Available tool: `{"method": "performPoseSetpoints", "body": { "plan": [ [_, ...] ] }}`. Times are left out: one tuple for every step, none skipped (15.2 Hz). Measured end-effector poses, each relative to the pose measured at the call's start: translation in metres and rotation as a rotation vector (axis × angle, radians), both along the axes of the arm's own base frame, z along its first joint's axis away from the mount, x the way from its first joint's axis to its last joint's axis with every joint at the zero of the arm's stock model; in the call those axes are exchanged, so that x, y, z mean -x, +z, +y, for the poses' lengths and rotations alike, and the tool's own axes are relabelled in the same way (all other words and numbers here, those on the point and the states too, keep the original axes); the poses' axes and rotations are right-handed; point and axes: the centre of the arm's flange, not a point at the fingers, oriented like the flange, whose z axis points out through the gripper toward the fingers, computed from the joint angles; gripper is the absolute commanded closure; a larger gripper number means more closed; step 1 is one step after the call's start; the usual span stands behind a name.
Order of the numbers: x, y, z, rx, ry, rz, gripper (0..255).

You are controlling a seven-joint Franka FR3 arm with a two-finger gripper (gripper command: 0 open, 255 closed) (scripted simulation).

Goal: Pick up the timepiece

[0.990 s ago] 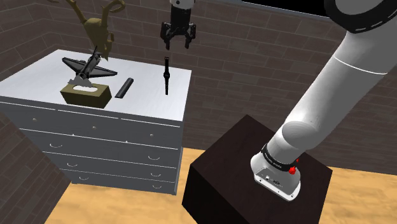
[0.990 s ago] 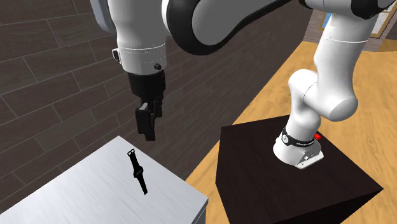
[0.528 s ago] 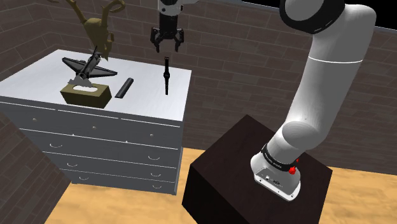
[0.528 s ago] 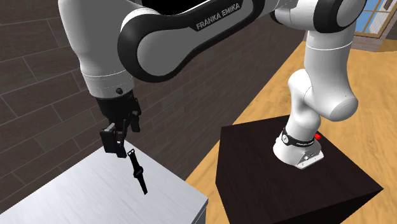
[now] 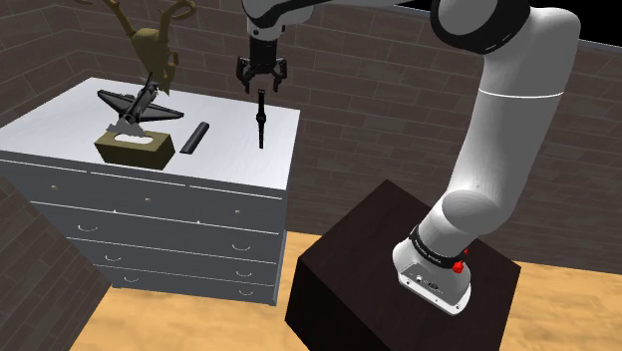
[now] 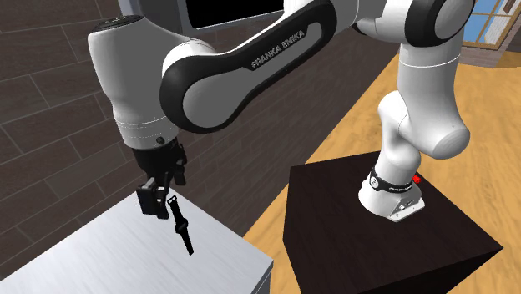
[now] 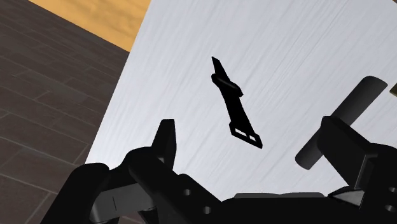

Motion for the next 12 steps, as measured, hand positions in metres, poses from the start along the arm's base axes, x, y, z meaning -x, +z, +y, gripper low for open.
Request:
{"method": "performPoseSetpoints", "body": {
  "plan": [
    [0.0001, -0.0008, 0.0004, 0.0, 0.0, 0.0, 255],
    [0.0002, -0.0013, 0.0006, 0.0, 0.0, 0.0, 255],
    [0.0002, -0.0014, 0.0006, 0.0, 0.0, -0.001, 255],
    [0.0002, -0.0015, 0.0005, 0.0, 0.0, -0.001, 255],
    [0.0002, -0.0014, 0.0005, 0.0, 0.0, -0.001, 255],
    [0.0002, -0.0014, 0.0005, 0.0, 0.0, -0.001, 255],
    [0.0002, -0.0015, 0.0005, 0.0, 0.0, -0.001, 255],
    [0.0002, -0.0015, 0.0006, 0.0, 0.0, -0.001, 255],
    [0.0002, -0.0015, 0.0006, 0.0, 0.0, -0.001, 255],
    [0.0003, -0.0017, 0.0001, 0.0, 0.0, -0.001, 255],
    [0.0005, 0.0005, -0.0001, 0.0, 0.0, -0.001, 255],
    [0.0007, 0.0043, -0.0001, 0.0, 0.0, -0.001, 255]
  ]
}}
